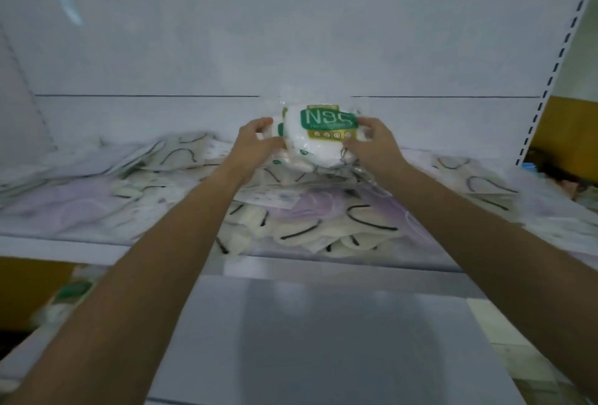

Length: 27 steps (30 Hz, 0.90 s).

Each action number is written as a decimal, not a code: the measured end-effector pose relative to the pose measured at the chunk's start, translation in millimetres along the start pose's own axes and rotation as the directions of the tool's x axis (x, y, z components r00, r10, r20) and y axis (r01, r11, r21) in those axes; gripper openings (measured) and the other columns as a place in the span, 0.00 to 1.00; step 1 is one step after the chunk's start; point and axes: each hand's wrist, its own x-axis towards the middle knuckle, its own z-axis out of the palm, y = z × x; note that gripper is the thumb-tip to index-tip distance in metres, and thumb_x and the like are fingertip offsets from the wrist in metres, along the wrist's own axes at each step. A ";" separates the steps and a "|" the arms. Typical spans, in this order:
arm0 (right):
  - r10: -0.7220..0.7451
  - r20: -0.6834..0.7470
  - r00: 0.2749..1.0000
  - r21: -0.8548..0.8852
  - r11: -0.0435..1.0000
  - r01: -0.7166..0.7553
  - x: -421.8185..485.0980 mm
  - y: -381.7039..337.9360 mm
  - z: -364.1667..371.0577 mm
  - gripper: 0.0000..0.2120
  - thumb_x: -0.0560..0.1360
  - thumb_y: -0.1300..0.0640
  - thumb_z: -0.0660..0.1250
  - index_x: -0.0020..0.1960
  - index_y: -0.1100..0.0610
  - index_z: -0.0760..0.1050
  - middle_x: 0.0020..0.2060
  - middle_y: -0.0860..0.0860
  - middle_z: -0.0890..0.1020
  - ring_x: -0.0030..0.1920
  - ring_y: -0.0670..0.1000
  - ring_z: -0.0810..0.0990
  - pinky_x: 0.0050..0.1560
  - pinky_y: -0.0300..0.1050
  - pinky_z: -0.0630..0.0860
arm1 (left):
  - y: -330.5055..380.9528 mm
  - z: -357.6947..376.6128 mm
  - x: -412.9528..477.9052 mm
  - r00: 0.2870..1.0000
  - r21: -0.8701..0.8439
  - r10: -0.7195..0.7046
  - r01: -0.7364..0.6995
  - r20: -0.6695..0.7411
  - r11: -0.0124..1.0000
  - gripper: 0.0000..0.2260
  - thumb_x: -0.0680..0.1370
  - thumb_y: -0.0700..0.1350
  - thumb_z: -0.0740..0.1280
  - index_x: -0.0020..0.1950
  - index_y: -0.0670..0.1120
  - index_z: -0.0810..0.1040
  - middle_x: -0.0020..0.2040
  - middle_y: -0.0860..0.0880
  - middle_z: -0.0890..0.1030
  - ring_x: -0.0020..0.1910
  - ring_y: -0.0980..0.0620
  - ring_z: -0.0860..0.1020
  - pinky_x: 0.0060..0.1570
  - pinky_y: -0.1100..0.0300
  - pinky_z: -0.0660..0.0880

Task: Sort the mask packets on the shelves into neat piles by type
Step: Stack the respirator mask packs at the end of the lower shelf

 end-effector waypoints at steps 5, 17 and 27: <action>-0.025 0.085 0.996 0.045 0.999 0.021 -30.4 -34.9 44.3 0.24 0.77 0.60 0.64 0.71 0.55 0.61 0.70 0.55 0.64 0.70 0.51 0.63 0.62 0.43 0.70 | 11.0 -41.2 -23.2 1.000 -0.334 -0.006 0.002 -0.011 0.943 0.27 0.71 0.57 0.69 0.64 0.43 0.72 0.58 0.47 0.77 0.53 0.48 0.78 0.49 0.56 0.77; -0.395 0.293 0.871 0.281 0.906 0.316 -152.8 -115.4 220.4 0.30 0.71 0.54 0.70 0.71 0.51 0.64 0.62 0.47 0.67 0.69 0.49 0.62 0.71 0.47 0.62 | -18.3 -269.0 -161.7 0.953 -0.494 0.037 -0.189 -0.301 0.849 0.26 0.70 0.36 0.71 0.66 0.41 0.67 0.64 0.39 0.74 0.58 0.40 0.78 0.54 0.46 0.78; -0.139 0.635 0.760 0.333 0.937 -0.106 -290.2 -38.0 431.2 0.27 0.73 0.68 0.68 0.69 0.60 0.65 0.55 0.43 0.68 0.60 0.46 0.69 0.62 0.40 0.69 | -179.4 -400.6 -282.4 0.794 -0.305 -0.302 0.155 -0.528 0.940 0.23 0.76 0.36 0.66 0.66 0.51 0.62 0.51 0.45 0.79 0.39 0.52 0.82 0.34 0.57 0.79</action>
